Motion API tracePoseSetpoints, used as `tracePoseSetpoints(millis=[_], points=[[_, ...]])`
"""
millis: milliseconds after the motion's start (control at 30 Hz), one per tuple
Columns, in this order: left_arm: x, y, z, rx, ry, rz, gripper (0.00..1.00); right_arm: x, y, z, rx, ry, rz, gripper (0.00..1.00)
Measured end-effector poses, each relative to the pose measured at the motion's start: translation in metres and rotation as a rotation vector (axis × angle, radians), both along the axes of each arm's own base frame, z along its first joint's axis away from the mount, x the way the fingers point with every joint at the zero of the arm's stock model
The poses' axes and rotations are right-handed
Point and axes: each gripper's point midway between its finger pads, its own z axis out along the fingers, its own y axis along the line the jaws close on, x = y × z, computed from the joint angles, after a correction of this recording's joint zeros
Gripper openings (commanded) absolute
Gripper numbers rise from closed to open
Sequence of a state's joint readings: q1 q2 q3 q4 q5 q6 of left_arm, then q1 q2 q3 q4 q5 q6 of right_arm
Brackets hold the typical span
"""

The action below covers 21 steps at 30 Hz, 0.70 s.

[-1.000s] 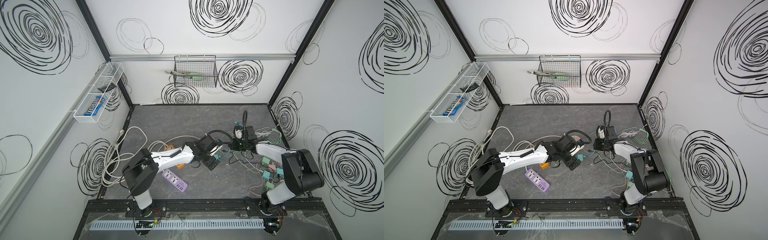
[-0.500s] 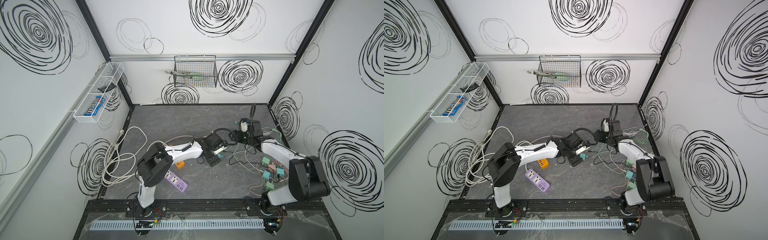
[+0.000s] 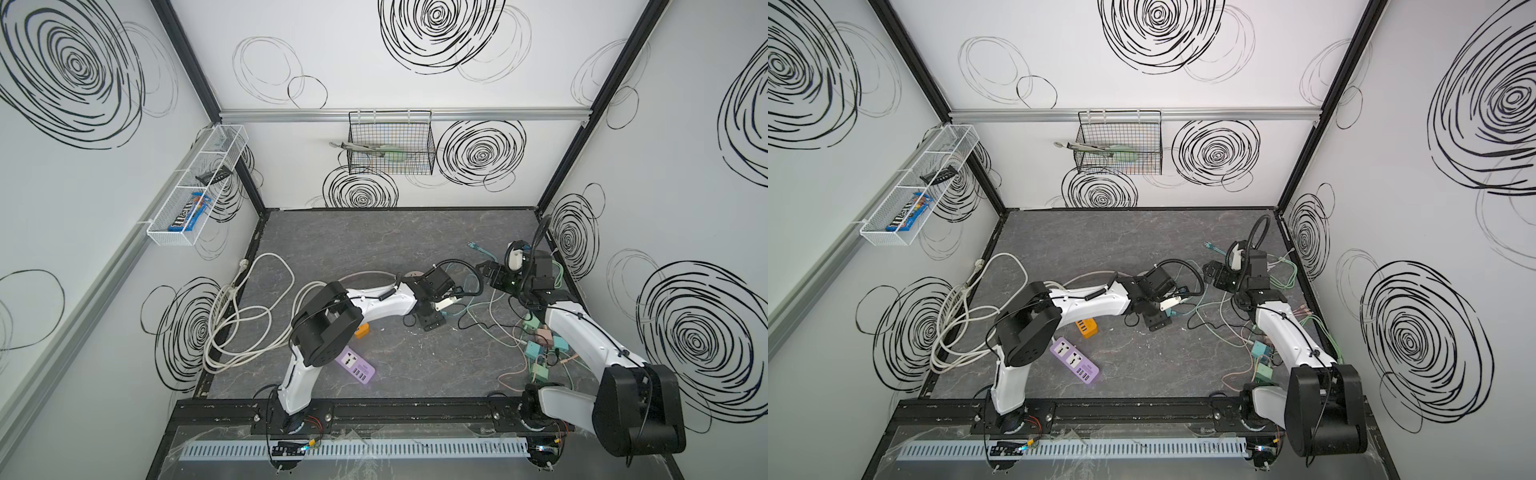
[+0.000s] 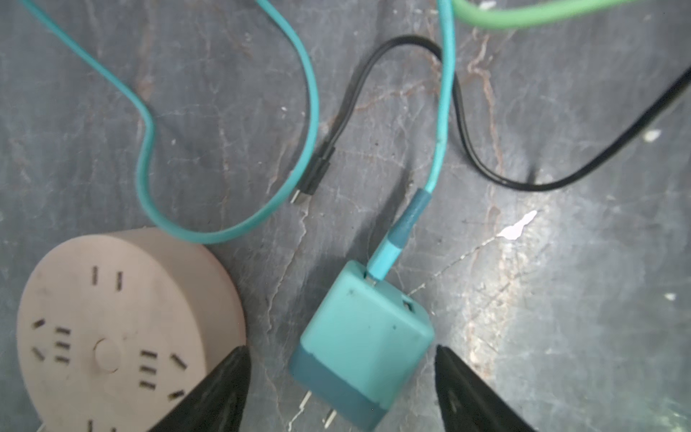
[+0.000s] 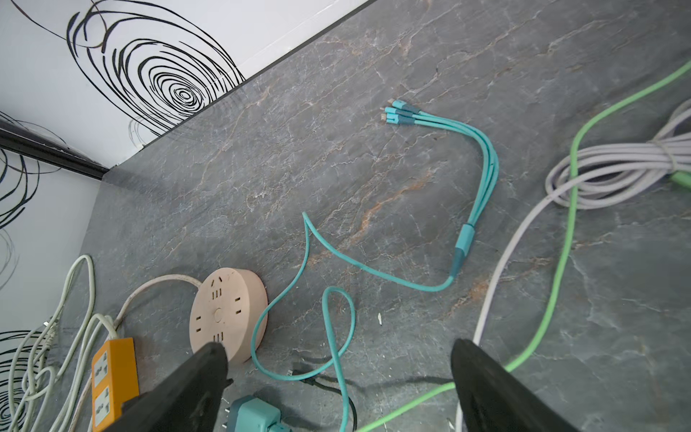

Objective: Insert the plug
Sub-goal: 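Reach the left gripper over to the teal plug adapter and grasp it, then lift the adapter with the left gripper while the right gripper closes on it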

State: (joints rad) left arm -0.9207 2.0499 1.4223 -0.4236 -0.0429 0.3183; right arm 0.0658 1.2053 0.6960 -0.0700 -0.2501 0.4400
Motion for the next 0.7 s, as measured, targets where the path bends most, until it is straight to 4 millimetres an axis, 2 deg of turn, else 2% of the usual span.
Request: tracePoseSetpoints(millis=[67,233,367,533,600,700], points=[[0.000,-0.002,-0.008,0.019,-0.001,-0.013,0.68,0.000,0.000,0.001,0.002,-0.002,0.001,0.97],[0.002,-0.005,-0.008,0.025,-0.010,-0.031,0.42,-0.001,0.001,0.004,0.007,-0.009,0.008,0.97],[0.000,-0.006,-0.007,0.000,-0.005,-0.023,0.27,-0.004,0.003,0.003,0.015,0.001,0.023,0.97],[-0.013,0.012,-0.006,-0.036,0.057,0.016,0.12,-0.014,0.015,0.007,0.054,0.010,0.090,0.97],[-0.016,0.018,-0.001,-0.062,0.073,0.038,0.00,-0.018,0.022,0.014,0.072,-0.011,0.132,0.97],[-0.017,0.023,0.018,-0.133,0.066,0.074,0.00,-0.024,0.029,0.024,0.101,-0.035,0.177,0.97]])
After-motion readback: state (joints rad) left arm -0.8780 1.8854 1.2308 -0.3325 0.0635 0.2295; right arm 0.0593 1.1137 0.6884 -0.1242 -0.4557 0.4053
